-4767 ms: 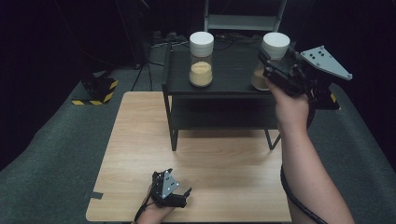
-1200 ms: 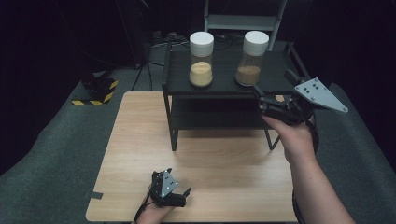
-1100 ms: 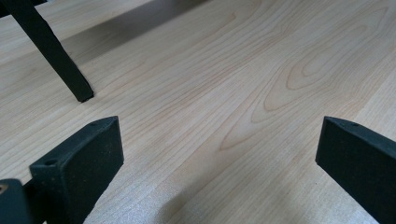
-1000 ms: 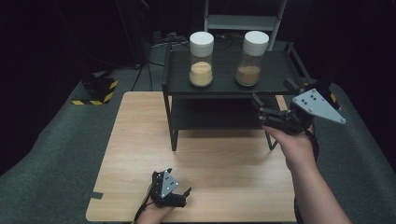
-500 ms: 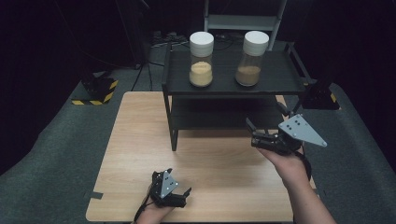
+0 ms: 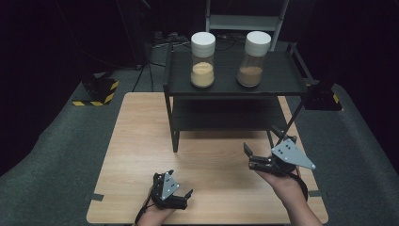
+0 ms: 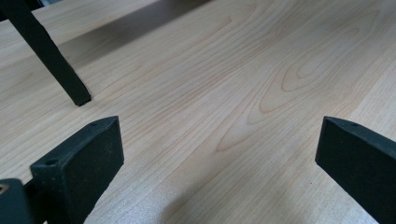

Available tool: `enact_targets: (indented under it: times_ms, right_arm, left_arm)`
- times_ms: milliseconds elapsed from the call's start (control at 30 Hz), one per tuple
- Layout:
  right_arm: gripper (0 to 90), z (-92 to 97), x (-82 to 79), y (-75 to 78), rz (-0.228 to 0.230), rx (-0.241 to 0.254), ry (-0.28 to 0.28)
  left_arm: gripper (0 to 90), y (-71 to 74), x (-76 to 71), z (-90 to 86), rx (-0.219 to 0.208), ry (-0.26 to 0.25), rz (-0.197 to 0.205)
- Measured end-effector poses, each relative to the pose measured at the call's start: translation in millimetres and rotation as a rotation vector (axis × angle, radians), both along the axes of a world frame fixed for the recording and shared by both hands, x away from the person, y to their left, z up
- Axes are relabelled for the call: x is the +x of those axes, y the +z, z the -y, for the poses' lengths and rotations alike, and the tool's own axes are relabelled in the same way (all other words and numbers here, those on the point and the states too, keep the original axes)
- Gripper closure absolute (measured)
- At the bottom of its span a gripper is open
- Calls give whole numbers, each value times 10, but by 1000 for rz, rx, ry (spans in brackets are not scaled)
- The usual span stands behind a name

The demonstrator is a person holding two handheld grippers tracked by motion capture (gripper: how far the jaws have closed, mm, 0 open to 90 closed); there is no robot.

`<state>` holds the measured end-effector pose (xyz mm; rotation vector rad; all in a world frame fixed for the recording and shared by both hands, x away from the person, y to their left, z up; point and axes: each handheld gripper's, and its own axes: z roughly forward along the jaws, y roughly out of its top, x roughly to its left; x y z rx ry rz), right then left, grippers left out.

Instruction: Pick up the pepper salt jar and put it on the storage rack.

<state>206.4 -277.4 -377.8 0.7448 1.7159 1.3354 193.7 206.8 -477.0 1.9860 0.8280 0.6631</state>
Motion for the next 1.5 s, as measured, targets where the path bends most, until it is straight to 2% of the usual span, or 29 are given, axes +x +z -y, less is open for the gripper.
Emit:
enact_targets:
  times_ms: [100, 300, 467, 833, 1067, 1200, 1367, 1500]
  right_arm:
    - [0, -5, -41, -135, -16, -19, -9]
    - [0, 40, -68, -371, -66, -24, -27]
    - [0, 53, -83, -555, -103, -56, -42]
    - [0, 79, -120, -911, -171, -131, -76]
    - [0, 91, -133, -1045, -215, -169, -103]
    - [9, 77, -149, -1098, -217, -213, -106]
    - [13, 50, -140, -1097, -238, -251, -117]
    - [8, 25, -112, -1047, -275, -278, -131]
  left_arm:
    - [11, -4, -1, -5, -6, 3, 0]
    - [10, 2, 2, 0, 0, 2, -1]
    - [9, 6, -3, 22, 16, -4, 3]
    - [9, 2, -2, 19, 9, -1, 2]
    - [9, 6, -2, 25, 12, 4, 0]
    - [10, 11, -1, 34, 17, 7, -1]
    - [10, 10, -5, 41, 19, 11, 0]
    - [9, 10, -13, 57, 27, 10, 5]
